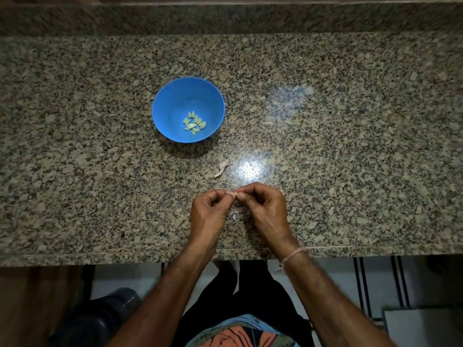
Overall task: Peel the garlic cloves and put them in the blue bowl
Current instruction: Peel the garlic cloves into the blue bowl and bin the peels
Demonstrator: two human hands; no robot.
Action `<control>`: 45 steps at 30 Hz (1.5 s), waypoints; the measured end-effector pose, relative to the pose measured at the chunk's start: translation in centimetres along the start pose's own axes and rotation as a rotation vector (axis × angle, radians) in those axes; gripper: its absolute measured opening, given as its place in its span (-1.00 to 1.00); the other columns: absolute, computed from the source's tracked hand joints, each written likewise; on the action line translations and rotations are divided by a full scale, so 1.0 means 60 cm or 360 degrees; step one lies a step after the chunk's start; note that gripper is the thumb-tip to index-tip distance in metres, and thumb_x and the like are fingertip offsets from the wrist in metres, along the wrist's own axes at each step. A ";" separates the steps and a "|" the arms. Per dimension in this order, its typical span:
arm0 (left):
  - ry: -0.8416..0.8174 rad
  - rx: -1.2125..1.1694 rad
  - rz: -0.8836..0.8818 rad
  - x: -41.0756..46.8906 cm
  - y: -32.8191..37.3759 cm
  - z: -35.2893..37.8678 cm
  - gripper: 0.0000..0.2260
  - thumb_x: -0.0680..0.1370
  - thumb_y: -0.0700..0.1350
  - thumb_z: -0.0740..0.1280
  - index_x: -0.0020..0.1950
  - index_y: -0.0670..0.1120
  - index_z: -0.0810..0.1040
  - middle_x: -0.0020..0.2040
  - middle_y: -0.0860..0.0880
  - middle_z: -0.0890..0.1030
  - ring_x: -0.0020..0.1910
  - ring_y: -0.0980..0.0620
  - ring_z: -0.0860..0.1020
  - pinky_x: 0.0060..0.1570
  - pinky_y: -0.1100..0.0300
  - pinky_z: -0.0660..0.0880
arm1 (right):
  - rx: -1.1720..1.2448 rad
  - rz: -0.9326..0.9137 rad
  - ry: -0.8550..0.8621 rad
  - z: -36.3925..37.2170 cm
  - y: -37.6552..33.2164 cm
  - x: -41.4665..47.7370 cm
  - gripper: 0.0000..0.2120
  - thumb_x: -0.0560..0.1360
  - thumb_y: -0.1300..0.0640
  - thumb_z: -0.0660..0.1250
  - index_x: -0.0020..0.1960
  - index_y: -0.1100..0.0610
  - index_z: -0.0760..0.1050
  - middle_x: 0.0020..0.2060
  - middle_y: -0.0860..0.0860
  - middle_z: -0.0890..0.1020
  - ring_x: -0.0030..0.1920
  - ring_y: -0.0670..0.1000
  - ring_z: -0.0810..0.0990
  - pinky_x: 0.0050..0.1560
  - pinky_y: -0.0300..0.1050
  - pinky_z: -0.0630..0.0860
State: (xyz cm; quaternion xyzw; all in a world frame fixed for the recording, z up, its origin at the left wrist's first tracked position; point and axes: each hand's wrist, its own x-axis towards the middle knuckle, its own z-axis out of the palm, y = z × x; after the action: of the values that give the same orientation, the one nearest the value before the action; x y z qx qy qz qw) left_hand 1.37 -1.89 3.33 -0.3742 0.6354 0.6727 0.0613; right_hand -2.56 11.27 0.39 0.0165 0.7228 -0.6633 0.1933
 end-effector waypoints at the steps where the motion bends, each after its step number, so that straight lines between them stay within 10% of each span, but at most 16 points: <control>1: 0.0013 0.0020 0.0008 0.001 -0.002 0.002 -0.90 0.59 -0.16 0.45 -0.07 -0.14 0.73 -0.14 -0.10 0.75 -0.09 -0.06 0.73 0.06 0.02 0.66 | 0.0034 0.0015 0.0018 0.003 0.000 -0.002 -0.95 0.58 0.27 0.45 0.02 0.23 0.69 -0.08 0.11 0.74 -0.02 0.12 0.73 0.04 0.10 0.72; 12: 0.0096 0.0379 0.0164 0.008 -0.005 -0.001 -0.86 0.58 -0.07 0.45 -0.17 -0.05 0.68 -0.34 0.06 0.63 -0.40 0.23 0.47 -0.34 0.29 0.42 | 0.0572 0.0463 0.0088 0.013 -0.001 -0.004 -0.86 0.62 0.20 0.41 0.10 0.28 0.63 -0.05 0.24 0.68 -0.04 0.18 0.62 0.02 -0.03 0.63; 22: 0.0008 0.0264 0.0091 0.007 0.005 -0.001 -0.86 0.60 -0.03 0.45 -0.11 -0.05 0.70 -0.16 -0.08 0.73 -0.02 -0.20 0.68 0.06 -0.16 0.64 | 0.0176 0.0178 -0.0070 0.001 -0.004 0.008 -0.92 0.58 0.20 0.48 0.05 0.19 0.67 -0.02 0.15 0.72 0.04 0.18 0.72 0.09 0.12 0.70; 31: 0.0078 0.0426 0.0221 0.018 -0.013 -0.007 -0.84 0.59 -0.08 0.44 -0.19 -0.07 0.65 -0.35 0.02 0.57 -0.40 0.20 0.43 -0.36 0.33 0.38 | 0.0659 0.0470 0.0104 0.004 -0.002 0.005 -0.83 0.59 0.21 0.45 0.12 0.29 0.65 -0.04 0.18 0.69 -0.05 0.08 0.63 -0.02 -0.10 0.63; 45: 0.0011 0.0287 0.0232 0.017 0.005 -0.010 -0.94 0.58 -0.09 0.49 -0.05 -0.02 0.76 -0.15 0.05 0.75 -0.08 0.04 0.72 0.00 0.16 0.67 | 0.0065 0.0056 0.0044 -0.004 -0.004 0.006 -0.90 0.56 0.23 0.49 0.07 0.20 0.72 -0.02 0.05 0.76 0.07 0.06 0.74 0.17 0.09 0.68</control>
State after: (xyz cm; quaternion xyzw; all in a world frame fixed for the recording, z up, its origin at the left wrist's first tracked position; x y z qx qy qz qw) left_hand 0.74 -2.89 3.05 -0.3223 0.7190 0.6142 0.0434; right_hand -3.03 11.37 0.54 0.0423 0.7111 -0.6742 0.1947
